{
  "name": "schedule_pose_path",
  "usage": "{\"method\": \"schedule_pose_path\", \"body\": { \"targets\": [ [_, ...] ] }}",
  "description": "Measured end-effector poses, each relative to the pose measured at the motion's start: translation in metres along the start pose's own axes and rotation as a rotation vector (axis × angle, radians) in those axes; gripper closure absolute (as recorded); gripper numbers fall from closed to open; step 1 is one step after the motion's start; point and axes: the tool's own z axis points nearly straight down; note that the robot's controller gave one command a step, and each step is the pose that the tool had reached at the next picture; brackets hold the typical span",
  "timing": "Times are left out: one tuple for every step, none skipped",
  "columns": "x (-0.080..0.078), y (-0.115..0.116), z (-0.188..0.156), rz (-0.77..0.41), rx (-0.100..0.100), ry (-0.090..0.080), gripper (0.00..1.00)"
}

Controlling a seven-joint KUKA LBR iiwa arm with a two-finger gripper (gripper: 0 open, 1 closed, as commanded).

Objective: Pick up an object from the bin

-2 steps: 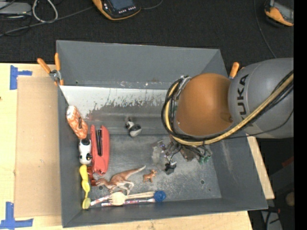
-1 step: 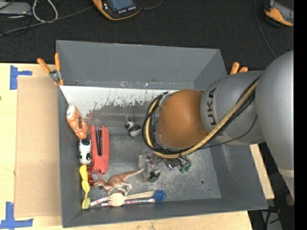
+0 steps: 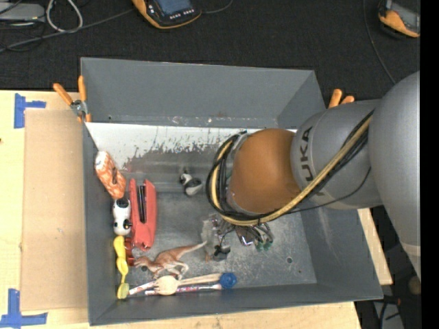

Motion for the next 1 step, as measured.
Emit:
{"method": "schedule_pose_path", "body": {
  "targets": [
    [0.0083,0.0003,-0.0582,-0.056,-0.002,0.004,1.00]
  ]
}}
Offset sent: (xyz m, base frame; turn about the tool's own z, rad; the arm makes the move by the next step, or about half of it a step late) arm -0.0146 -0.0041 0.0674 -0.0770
